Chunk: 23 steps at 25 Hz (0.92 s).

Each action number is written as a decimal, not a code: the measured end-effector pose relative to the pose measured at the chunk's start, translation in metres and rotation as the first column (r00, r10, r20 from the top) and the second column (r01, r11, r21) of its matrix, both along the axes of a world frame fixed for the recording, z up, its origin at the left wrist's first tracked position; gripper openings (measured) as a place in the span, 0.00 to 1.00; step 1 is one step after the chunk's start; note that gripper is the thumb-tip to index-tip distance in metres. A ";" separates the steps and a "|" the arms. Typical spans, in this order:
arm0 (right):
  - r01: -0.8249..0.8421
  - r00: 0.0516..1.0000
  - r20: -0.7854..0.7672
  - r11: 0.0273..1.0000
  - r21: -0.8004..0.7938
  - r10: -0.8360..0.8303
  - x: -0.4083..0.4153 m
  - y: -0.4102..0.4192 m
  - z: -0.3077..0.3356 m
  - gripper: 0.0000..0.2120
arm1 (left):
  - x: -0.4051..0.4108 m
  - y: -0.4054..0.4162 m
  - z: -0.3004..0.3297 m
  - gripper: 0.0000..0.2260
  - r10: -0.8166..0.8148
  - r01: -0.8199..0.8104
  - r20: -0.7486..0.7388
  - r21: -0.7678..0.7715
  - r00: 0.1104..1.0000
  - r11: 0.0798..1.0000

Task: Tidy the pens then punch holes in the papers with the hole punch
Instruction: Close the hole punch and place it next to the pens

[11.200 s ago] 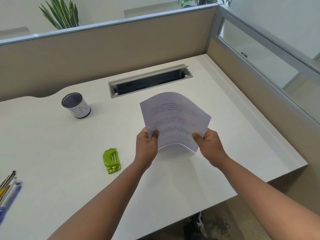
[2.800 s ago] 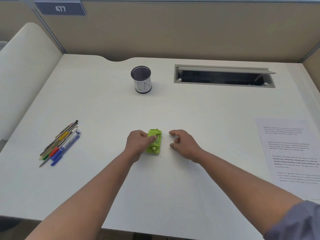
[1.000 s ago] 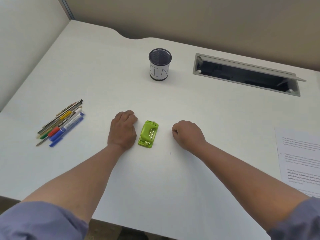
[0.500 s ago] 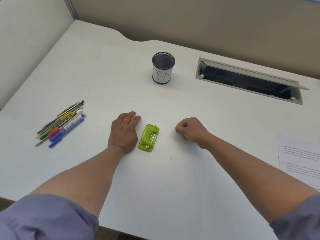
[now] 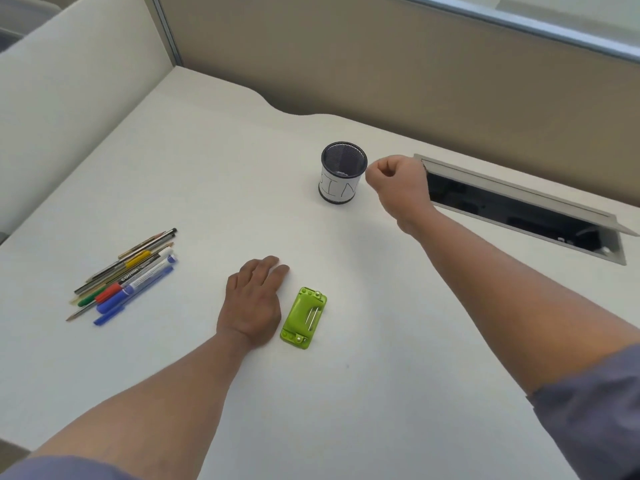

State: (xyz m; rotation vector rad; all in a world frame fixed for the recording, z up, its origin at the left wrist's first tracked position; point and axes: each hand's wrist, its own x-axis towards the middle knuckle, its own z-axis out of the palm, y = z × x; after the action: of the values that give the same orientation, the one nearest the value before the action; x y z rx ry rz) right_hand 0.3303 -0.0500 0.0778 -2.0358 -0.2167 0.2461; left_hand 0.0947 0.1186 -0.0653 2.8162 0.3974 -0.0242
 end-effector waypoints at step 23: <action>-0.016 1.000 0.027 0.998 0.053 0.015 -0.010 0.009 -0.026 0.06 | 0.001 0.001 0.001 0.25 -0.007 0.007 0.019 0.023 1.000 1.000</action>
State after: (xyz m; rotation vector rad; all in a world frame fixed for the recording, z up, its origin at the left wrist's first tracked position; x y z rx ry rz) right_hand 0.3201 -0.0413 0.0516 -1.9858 -0.2531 0.2207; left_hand 0.0953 0.1194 -0.0643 2.8378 0.3857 0.0050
